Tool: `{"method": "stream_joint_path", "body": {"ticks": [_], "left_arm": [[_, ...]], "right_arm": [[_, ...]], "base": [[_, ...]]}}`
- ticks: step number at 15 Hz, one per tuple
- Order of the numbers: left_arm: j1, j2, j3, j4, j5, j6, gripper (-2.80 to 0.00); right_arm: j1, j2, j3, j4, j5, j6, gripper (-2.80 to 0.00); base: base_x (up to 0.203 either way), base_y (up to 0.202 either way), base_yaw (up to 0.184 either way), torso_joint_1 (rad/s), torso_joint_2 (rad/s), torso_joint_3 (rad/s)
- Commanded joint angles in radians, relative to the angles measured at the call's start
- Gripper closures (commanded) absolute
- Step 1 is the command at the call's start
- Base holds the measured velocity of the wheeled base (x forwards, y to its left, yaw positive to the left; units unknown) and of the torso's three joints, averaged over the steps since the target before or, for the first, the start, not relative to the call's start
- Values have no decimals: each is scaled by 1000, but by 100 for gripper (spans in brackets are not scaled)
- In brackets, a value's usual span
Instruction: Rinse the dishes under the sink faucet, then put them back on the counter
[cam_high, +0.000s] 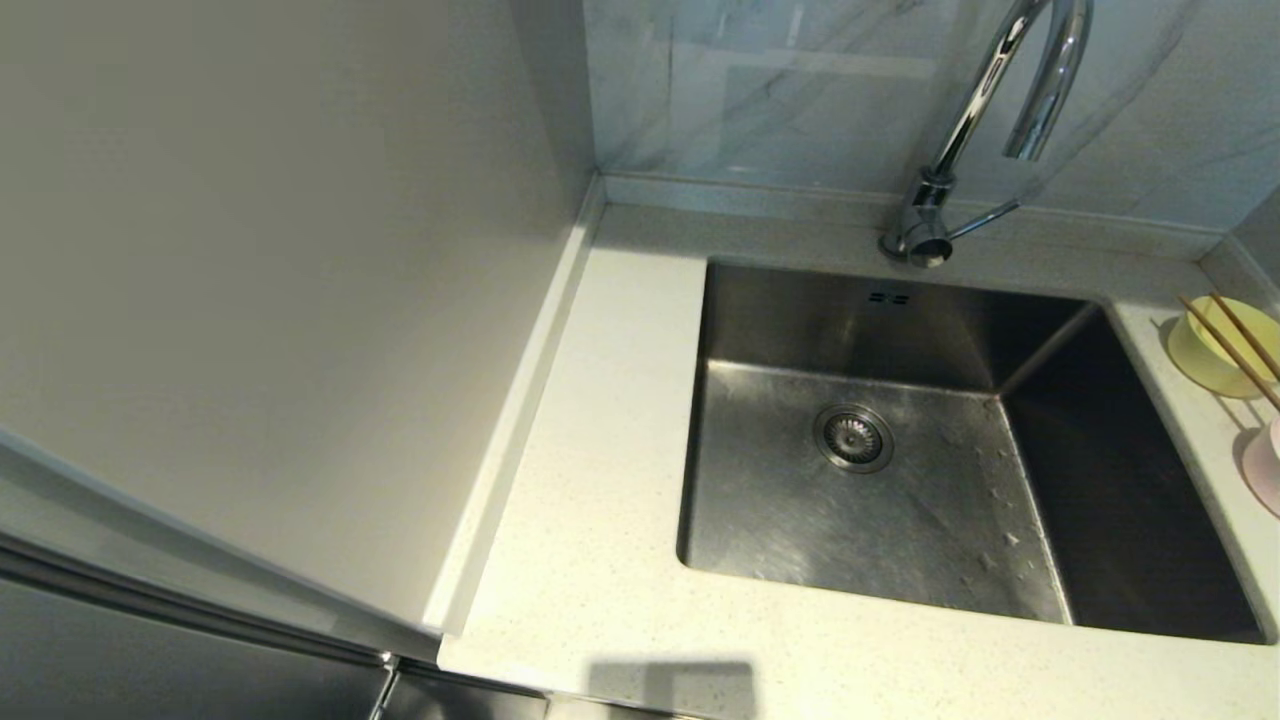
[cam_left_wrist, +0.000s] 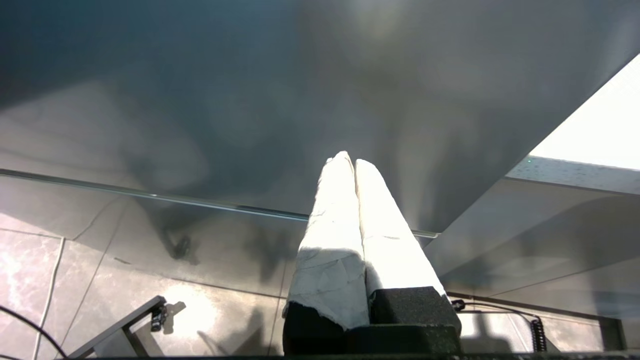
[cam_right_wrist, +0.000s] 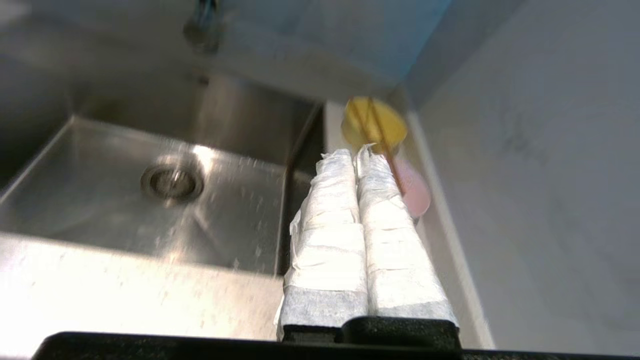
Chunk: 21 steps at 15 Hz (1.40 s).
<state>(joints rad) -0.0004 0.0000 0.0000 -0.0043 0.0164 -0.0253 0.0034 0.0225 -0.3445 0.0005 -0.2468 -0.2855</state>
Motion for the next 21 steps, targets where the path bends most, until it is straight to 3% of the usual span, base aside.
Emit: {"method": "stream_joint_path", "body": {"ticks": [1, 3, 6, 7, 8, 11, 13, 14, 21], "left_arm": [[0, -3, 0, 0, 0, -1, 0], [0, -3, 0, 0, 0, -1, 0], [0, -3, 0, 0, 0, -1, 0], [0, -3, 0, 0, 0, -1, 0], [0, -3, 0, 0, 0, -1, 0], [0, -3, 0, 0, 0, -1, 0], [0, -3, 0, 0, 0, -1, 0], [0, -3, 0, 0, 0, -1, 0], [0, -3, 0, 0, 0, -1, 0]], "right_arm": [[0, -22, 32, -93, 2, -17, 0], [0, -22, 134, -234, 30, -21, 0], [0, -22, 332, -587, 97, -13, 0], [0, -22, 349, -613, 110, -6, 0], [0, -22, 347, -560, 116, 7, 0], [0, -22, 342, -160, 127, 104, 0], [0, -22, 340, -50, 253, 176, 0], [0, -22, 336, 18, 265, 212, 0], [0, -22, 331, 39, 267, 241, 0]], "base": [[0, 0, 0, 0, 0, 0], [0, 0, 0, 0, 0, 0], [0, 0, 0, 0, 0, 0], [0, 0, 0, 0, 0, 0], [0, 0, 0, 0, 0, 0], [0, 0, 0, 0, 0, 0], [0, 0, 0, 0, 0, 0], [0, 0, 0, 0, 0, 0], [0, 0, 0, 0, 0, 0]]}}
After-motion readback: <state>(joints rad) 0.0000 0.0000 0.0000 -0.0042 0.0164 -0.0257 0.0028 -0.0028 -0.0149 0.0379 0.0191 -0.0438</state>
